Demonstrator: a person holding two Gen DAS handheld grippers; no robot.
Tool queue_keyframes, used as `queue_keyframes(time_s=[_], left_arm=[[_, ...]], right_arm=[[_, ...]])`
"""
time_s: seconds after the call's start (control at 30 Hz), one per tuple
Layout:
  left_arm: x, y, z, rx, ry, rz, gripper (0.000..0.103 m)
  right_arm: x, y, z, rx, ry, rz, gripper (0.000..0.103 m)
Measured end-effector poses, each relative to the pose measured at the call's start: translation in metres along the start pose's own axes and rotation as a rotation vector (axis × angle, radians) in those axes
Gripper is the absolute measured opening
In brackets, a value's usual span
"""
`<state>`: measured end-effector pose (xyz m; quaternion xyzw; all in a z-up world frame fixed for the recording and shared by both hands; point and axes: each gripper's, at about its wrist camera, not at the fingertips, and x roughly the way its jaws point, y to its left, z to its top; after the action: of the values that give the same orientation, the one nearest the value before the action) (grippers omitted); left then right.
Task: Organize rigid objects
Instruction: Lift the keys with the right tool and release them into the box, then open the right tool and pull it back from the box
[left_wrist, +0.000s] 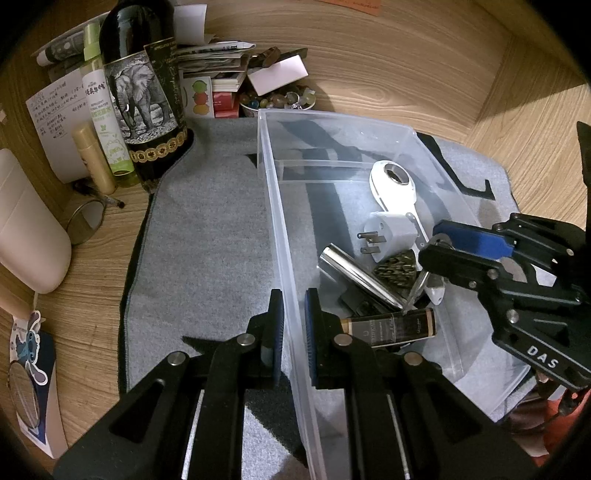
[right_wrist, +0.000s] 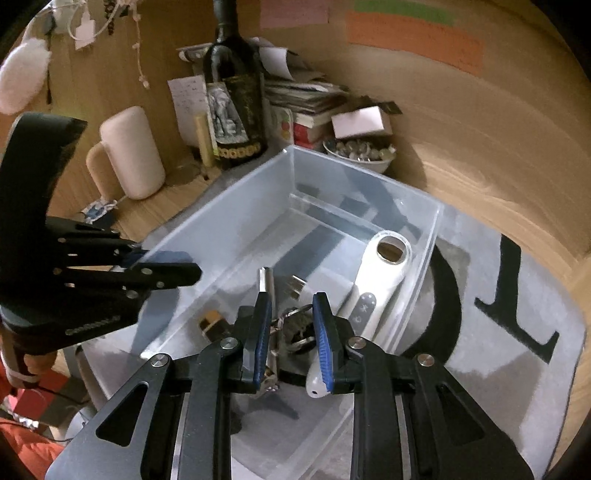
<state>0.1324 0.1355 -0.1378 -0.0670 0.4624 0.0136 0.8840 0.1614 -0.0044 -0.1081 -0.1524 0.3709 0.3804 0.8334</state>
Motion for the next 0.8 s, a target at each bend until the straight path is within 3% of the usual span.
queue_keyframes(time_s=[0.1,0.2,0.63,0.7,0.8], left_arm=[[0.000,0.000,0.000,-0.001,0.001,0.000,0.010],[0.000,0.000,0.000,0.002,0.004,0.002,0.010],[-0.029,-0.006,0.008,0.014,-0.070,0.045,0.011],[-0.036,-0.008,0.009,0.012,-0.090,0.049,0.014],[-0.053,-0.016,0.010,0.029,-0.146,0.059,0.027]], right_arm=[[0.001,-0.004,0.000,0.023,0.016,0.017,0.022],[-0.004,-0.006,-0.001,0.036,0.010,0.001,0.032],[-0.065,-0.017,-0.004,0.066,-0.150,-0.070,0.064],[-0.077,-0.018,-0.005,0.071,-0.186,-0.088,0.074],[-0.098,-0.018,-0.008,0.076,-0.245,-0.124,0.081]])
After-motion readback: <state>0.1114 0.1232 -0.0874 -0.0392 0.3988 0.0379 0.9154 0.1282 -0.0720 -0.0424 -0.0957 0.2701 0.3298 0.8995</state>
